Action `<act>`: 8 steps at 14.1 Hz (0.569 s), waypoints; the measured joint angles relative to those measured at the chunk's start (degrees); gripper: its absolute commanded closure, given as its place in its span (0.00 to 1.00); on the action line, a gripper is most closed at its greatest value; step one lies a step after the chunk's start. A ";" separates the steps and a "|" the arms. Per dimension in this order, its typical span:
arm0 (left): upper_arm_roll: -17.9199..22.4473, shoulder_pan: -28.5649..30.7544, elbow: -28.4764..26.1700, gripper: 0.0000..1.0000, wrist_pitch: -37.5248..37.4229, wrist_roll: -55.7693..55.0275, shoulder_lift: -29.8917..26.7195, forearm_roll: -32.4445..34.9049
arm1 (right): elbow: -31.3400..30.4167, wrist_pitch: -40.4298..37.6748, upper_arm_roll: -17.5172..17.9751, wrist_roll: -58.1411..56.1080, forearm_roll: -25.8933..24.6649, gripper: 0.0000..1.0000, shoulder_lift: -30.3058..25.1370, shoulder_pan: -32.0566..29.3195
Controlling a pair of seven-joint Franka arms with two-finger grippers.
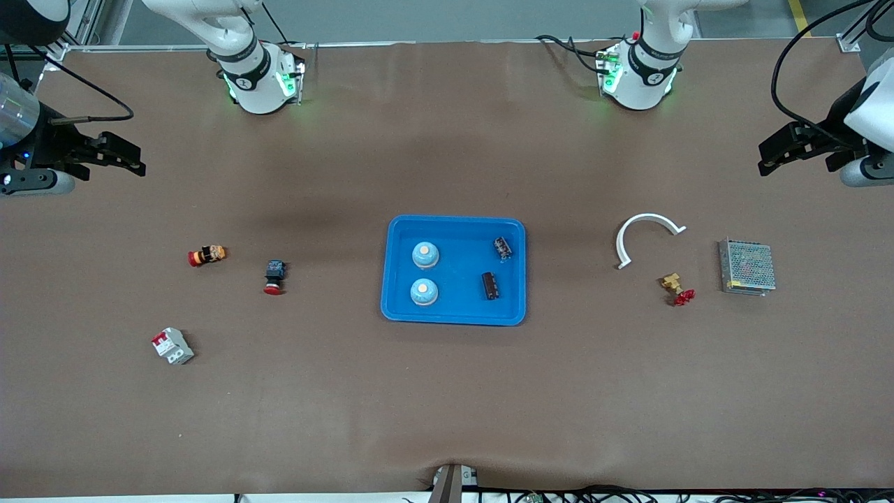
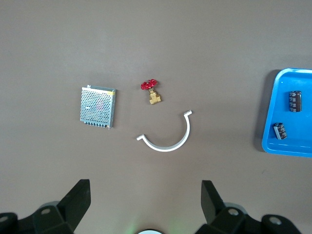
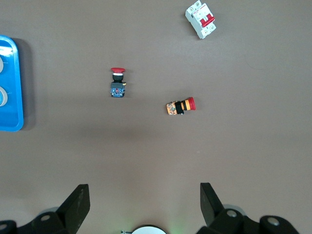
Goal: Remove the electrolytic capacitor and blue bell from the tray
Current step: 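Move both grippers out from rest toward the blue tray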
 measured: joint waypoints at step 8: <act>-1.92 -1.49 -0.34 0.00 0.11 -5.64 4.02 -0.02 | 0.00 0.36 0.40 0.02 0.10 0.00 0.00 0.01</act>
